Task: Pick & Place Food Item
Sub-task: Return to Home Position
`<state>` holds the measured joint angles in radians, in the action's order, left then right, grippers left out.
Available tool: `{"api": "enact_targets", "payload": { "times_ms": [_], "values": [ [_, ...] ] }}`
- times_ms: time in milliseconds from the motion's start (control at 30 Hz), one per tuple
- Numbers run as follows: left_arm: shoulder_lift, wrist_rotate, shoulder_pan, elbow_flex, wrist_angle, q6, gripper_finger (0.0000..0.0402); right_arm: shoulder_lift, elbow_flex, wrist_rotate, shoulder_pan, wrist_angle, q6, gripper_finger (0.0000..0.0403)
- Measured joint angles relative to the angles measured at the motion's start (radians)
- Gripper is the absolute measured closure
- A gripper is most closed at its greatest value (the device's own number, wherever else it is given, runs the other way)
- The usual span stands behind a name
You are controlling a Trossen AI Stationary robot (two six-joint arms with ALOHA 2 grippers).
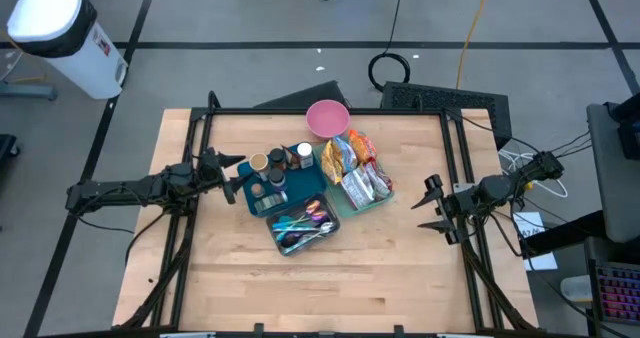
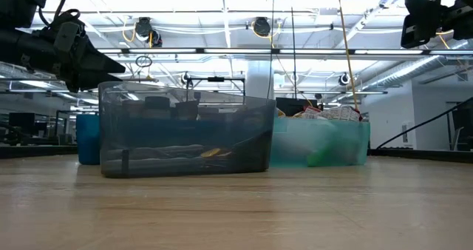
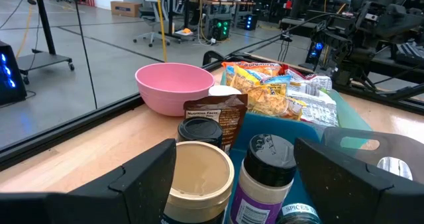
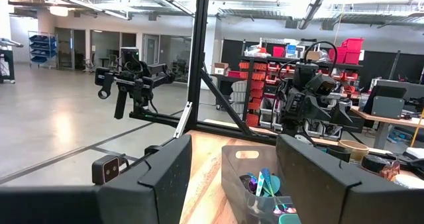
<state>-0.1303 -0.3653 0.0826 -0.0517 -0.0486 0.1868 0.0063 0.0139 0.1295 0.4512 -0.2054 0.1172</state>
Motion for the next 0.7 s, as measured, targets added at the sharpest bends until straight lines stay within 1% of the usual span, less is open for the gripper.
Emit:
{"api": "enact_targets", "payload": {
  "times_ms": [700],
  "values": [
    [0.000, 0.000, 0.000, 0.000, 0.000, 0.000, 0.0094, 0.000, 0.000, 0.000, 0.000, 0.000, 0.000, 0.0190]
  ]
}}
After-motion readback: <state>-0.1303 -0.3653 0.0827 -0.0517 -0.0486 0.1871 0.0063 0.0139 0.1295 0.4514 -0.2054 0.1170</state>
